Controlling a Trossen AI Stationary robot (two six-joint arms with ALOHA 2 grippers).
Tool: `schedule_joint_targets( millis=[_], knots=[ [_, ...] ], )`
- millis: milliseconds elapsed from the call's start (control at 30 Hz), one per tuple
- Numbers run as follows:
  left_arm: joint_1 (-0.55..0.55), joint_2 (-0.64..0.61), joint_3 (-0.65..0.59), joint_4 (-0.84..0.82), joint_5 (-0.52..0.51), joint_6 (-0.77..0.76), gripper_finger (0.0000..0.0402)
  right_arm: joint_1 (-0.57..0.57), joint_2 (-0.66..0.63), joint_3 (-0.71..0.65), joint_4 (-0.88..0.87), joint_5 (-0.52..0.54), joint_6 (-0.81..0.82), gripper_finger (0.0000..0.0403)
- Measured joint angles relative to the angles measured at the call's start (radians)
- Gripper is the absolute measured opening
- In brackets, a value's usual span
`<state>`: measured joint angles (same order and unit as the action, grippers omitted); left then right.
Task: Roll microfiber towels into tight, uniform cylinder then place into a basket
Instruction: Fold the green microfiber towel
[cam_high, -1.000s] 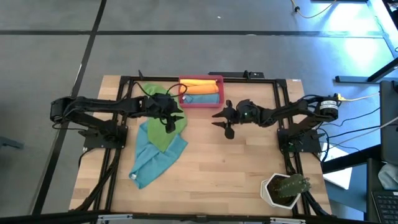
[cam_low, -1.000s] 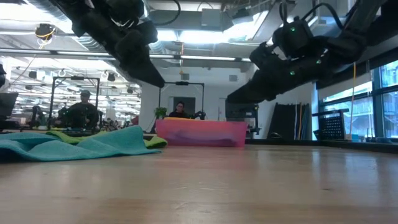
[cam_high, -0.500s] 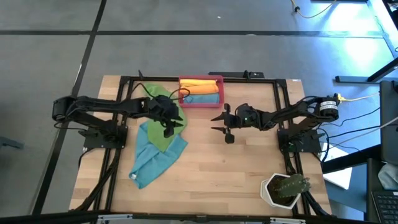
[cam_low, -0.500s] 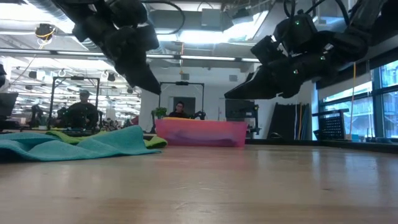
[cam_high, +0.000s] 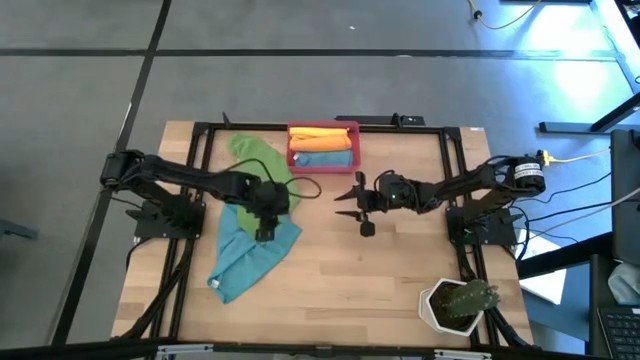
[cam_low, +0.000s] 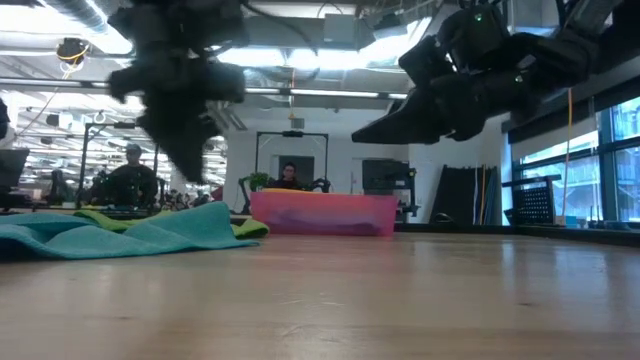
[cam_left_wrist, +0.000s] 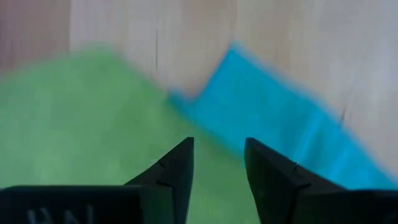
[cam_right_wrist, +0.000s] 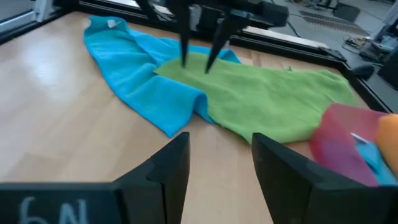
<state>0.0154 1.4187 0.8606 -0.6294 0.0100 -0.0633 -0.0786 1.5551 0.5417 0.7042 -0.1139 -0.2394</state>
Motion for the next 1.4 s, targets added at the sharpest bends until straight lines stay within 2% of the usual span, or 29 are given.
schedule_joint_targets(
  millis=[100, 233, 400, 567, 733, 900, 1067, 1267, 1400],
  knots=[
    [-0.024, 0.001, 0.006, -0.125, -0.016, -0.060, 0.0130, 0.035, 0.000, 0.002, -0.001, 0.014, 0.000, 0.0173],
    [-0.069, 0.002, 0.006, -0.204, -0.032, -0.179, 0.0130, 0.078, 0.000, 0.002, -0.006, 0.095, -0.003, 0.0173],
    [-0.180, 0.004, -0.007, -0.192, -0.051, -0.195, 0.0130, 0.104, 0.000, 0.003, -0.032, 0.191, -0.007, 0.0173],
    [-0.294, 0.004, -0.039, -0.188, -0.201, -0.189, 0.0130, 0.109, 0.000, 0.003, -0.046, 0.200, -0.028, 0.0173],
    [-0.369, 0.004, -0.095, -0.133, -0.228, -0.189, 0.0130, 0.109, 0.000, 0.003, -0.053, 0.200, -0.031, 0.0173],
    [-0.396, 0.004, -0.135, -0.033, -0.239, -0.156, 0.0130, 0.109, 0.000, 0.003, -0.052, 0.201, -0.028, 0.0173],
    [-0.395, 0.004, -0.135, -0.020, -0.290, -0.115, 0.0130, 0.109, 0.000, 0.003, -0.052, 0.202, -0.027, 0.0173],
    [-0.400, 0.004, -0.135, -0.022, -0.213, -0.067, 0.0130, 0.109, 0.000, 0.003, -0.051, 0.203, -0.026, 0.0173],
    [-0.405, 0.004, -0.135, -0.024, -0.230, -0.057, 0.0130, 0.109, 0.000, 0.003, -0.051, 0.203, -0.025, 0.0173]
  ],
)
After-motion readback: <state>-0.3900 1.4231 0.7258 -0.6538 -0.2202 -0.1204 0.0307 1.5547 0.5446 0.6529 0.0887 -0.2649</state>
